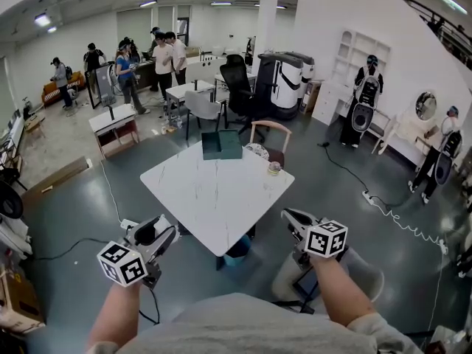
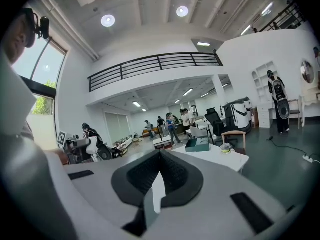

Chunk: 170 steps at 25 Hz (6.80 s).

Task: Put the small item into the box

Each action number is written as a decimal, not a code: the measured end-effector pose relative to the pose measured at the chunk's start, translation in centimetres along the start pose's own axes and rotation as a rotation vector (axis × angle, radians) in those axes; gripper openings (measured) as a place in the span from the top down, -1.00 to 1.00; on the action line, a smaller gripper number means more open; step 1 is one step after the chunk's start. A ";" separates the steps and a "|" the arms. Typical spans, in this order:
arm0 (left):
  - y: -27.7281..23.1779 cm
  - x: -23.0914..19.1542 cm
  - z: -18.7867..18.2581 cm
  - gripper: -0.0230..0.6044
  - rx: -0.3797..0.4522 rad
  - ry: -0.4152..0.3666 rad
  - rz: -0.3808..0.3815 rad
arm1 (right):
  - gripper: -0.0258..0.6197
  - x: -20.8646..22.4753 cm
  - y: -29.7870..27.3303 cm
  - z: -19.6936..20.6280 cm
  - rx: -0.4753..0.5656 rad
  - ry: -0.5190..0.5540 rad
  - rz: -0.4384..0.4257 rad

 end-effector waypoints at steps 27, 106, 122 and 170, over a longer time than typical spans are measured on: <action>-8.7 6.3 2.9 0.22 -0.024 -0.007 -0.010 | 0.90 9.0 4.8 1.9 -0.020 -0.083 -0.055; -56.0 -44.1 8.5 0.22 -0.428 -0.012 0.128 | 0.90 31.0 -58.9 -4.3 -0.093 0.104 -0.080; -66.3 -54.1 20.4 0.23 -0.624 0.042 0.061 | 0.90 39.1 -71.1 4.0 -0.191 0.141 -0.015; -71.4 -57.6 29.8 0.21 -0.867 -0.117 -0.044 | 0.90 43.7 -72.5 9.7 -0.198 0.162 0.007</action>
Point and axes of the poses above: the fingertips, and each gripper's own axes: y backward along the fingers, x to its right, z out of its underside, the point moved 7 cm from there along y, backward along the fingers, and after that the axes turned 10 degrees about x, right-handed, at the moved point
